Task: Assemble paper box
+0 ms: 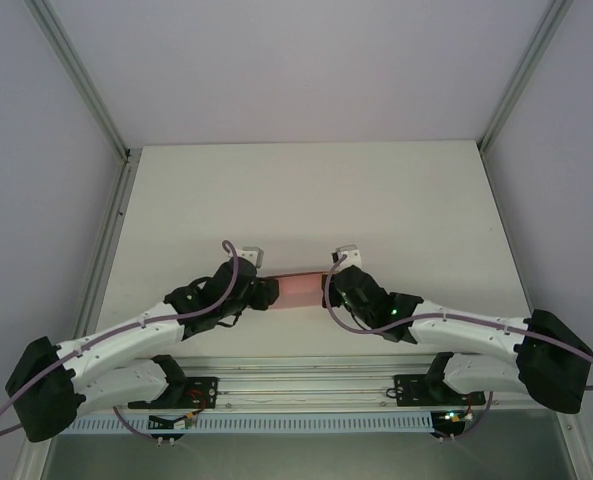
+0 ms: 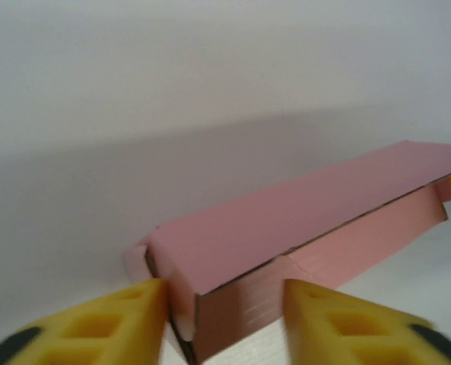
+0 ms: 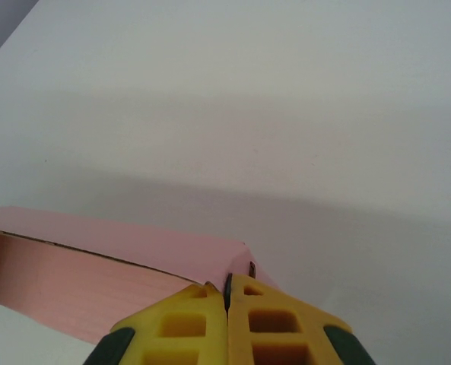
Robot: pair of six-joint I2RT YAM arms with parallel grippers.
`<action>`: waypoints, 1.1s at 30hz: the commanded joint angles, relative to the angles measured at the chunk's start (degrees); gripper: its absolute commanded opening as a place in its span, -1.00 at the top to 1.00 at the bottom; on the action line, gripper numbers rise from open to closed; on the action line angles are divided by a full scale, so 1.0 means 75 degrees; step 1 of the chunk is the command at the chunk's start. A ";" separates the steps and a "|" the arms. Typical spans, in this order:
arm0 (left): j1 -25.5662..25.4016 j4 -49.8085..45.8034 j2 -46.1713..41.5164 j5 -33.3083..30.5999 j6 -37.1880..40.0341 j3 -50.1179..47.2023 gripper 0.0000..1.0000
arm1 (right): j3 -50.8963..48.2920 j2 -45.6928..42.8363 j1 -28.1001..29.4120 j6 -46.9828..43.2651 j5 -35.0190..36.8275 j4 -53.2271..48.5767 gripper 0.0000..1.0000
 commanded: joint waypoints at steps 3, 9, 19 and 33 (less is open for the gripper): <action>-0.0106 -0.1463 -0.0539 0.0379 -0.0616 0.0223 -0.25 | -0.0395 0.0296 0.0248 0.0342 -0.0533 -0.2027 1.00; -0.0058 -0.2657 -0.0931 -0.0509 -0.1603 0.0765 -0.95 | -0.0106 0.0505 0.0471 0.0208 -0.0093 -0.2177 1.00; 0.1454 -0.1550 -0.0651 0.1151 -0.3336 0.0512 -0.99 | 0.0050 0.0542 0.0658 0.0371 0.0125 -0.2246 1.00; 0.1709 0.0334 -0.0101 0.1970 -0.3711 -0.0506 -0.82 | 0.0186 0.0858 0.0904 0.0789 0.0434 -0.2251 1.00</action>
